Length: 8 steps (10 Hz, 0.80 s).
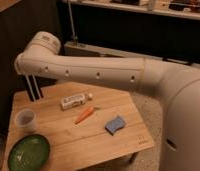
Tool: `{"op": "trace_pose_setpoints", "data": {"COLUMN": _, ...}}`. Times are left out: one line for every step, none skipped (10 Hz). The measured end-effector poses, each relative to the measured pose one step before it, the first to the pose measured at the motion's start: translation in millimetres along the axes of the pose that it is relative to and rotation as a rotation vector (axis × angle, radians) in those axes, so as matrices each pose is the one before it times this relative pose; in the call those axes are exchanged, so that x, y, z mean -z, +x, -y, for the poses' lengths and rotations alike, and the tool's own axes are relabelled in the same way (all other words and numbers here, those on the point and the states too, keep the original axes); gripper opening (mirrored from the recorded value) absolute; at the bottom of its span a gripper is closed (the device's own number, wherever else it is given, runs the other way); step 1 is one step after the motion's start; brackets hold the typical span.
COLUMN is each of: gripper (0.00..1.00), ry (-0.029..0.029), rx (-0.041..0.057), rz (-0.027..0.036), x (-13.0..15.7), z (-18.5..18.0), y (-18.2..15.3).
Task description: Place the eraser in the ceramic cup
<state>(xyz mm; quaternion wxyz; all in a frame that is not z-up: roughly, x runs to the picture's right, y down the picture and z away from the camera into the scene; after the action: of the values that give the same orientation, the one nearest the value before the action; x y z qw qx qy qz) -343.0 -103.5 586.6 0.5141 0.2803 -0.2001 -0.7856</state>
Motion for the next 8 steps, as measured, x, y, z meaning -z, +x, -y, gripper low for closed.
{"op": "trace_pose_setpoints", "data": {"gripper": 0.00, "ry": 0.02659, "rx": 0.02619, "rz": 0.00331, "x": -2.53, "z": 15.22, "y": 11.62}}
{"op": "trace_pose_setpoints", "data": {"gripper": 0.00, "ry": 0.02642, "rx": 0.02620, "rz": 0.00893, "x": -3.05, "z": 10.89, "y": 9.02}}
{"op": "trace_pose_setpoints", "data": {"gripper": 0.00, "ry": 0.02064, "rx": 0.01420, "rz": 0.00741, "x": -1.95, "z": 6.58, "y": 2.20}}
{"op": "trace_pose_setpoints", "data": {"gripper": 0.00, "ry": 0.02071, "rx": 0.01283, "rz": 0.00830, "x": -3.63, "z": 3.98, "y": -2.11}}
{"op": "trace_pose_setpoints", "data": {"gripper": 0.00, "ry": 0.02863, "rx": 0.01098, "rz": 0.00647, "x": -6.99, "z": 1.04, "y": -7.82}}
{"op": "trace_pose_setpoints", "data": {"gripper": 0.00, "ry": 0.02603, "rx": 0.01326, "rz": 0.00247, "x": -7.65, "z": -3.72, "y": -11.02}}
{"op": "trace_pose_setpoints", "data": {"gripper": 0.00, "ry": 0.02881, "rx": 0.01199, "rz": 0.00140, "x": -8.94, "z": -4.93, "y": -13.03}}
{"op": "trace_pose_setpoints", "data": {"gripper": 0.00, "ry": 0.02283, "rx": 0.01114, "rz": -0.00231, "x": -6.29, "z": -4.36, "y": -8.84}}
